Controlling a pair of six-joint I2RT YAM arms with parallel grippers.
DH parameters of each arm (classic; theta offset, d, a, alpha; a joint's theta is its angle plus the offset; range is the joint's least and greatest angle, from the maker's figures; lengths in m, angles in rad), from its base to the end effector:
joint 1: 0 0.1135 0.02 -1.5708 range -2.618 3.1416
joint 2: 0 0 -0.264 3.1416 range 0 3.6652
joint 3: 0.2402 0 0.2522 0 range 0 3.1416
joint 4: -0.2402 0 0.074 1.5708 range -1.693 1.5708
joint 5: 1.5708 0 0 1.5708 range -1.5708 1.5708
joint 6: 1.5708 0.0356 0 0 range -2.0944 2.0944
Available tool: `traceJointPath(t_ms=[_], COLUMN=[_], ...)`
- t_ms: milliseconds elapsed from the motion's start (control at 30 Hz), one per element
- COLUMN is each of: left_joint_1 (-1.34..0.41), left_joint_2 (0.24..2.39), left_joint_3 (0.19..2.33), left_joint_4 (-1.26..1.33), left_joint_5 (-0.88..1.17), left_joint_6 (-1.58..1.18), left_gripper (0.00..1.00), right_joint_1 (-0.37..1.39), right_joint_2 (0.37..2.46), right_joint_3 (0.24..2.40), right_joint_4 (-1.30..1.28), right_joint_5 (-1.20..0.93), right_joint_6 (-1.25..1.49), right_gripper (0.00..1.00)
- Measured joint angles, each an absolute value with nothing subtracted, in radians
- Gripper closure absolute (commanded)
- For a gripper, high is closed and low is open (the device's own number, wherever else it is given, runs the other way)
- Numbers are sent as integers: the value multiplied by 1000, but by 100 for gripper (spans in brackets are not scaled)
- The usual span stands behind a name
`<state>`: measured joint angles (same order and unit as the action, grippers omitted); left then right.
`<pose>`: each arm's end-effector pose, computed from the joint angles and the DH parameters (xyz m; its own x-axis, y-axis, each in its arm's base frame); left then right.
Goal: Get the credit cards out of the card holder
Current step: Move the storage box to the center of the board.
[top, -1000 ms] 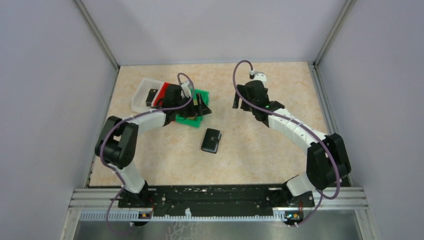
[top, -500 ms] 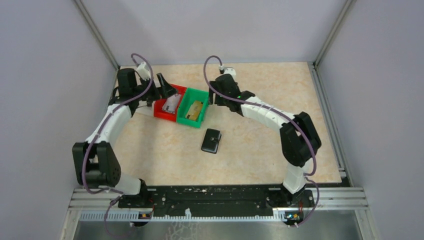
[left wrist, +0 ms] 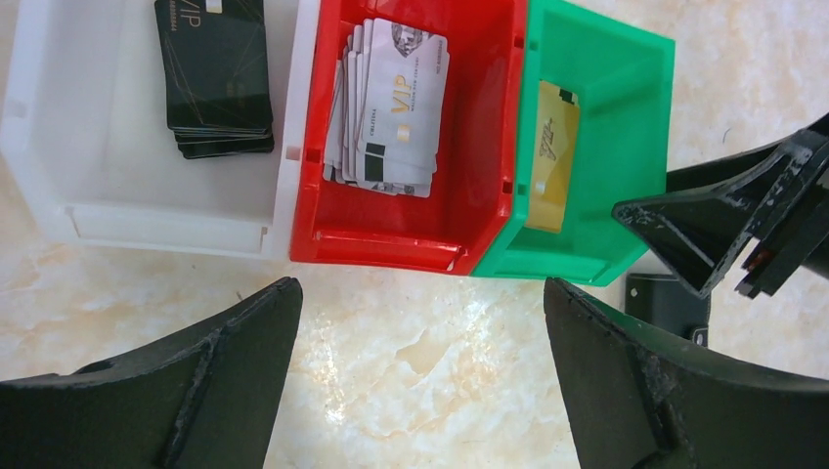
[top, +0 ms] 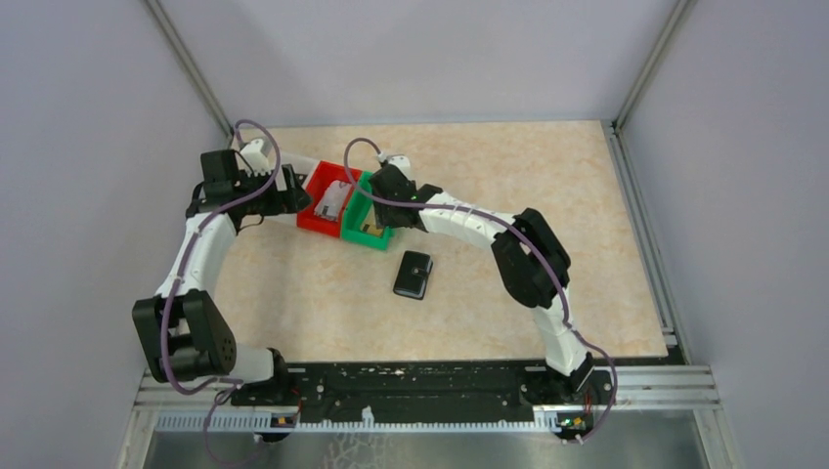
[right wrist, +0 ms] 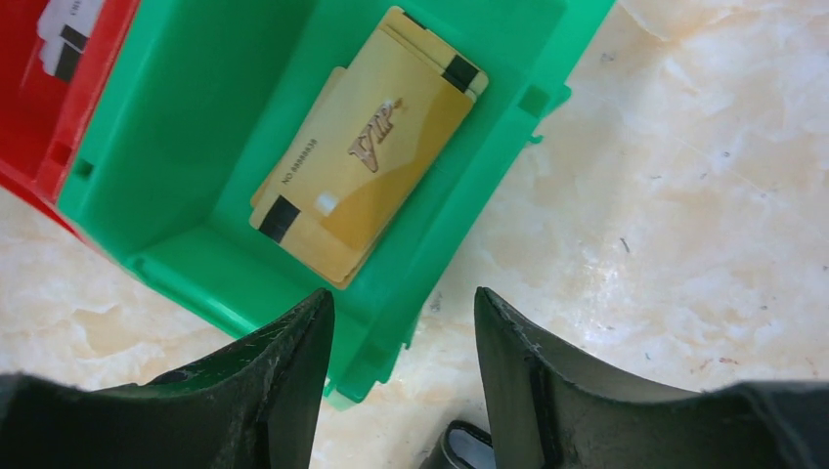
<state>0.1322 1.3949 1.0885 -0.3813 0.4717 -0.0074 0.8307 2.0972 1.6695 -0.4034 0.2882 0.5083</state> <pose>0.3066 0.0244 0.2896 -0.6309 -0.0905 -0.7706 0.2260 0.9287 -0.2941 0.3267 0.3427 0.2149 -0.7168 -0.0930 -0.6910 -0.2631 0.9539 0.1447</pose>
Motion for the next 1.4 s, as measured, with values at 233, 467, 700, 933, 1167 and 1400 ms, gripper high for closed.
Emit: traceJointPath(t_ms=[233,467,700,933,1167,1400], left_joint_1=[134,134,134,134,134,134], left_joint_2=[1389,1388,1362,1355,1356,1356], left_joint_3=[1071,1067,1048,1026,1013,1011], left_joint_4=[-394,-394,-397,-398,-400,-409], left_joint_5=[455,448,442,453,503,570], left_joint_6=[36,51,76,99,110,113], left_gripper=[4,10,19,25,27,28], right_joint_1=[829,828,789,705,650,558], right_joint_2=[2098,2098,2099,2054,1923,1817], right_joint_3=[1668,1668,1669,1588,1406,1274], right_joint_4=[-423,-419,-411,-356,-337,-333], right_joint_5=[336,354,354,373,406,436], right_joint_6=[508,500,505,485,440,402], right_gripper=[46,61,84,90,91,87])
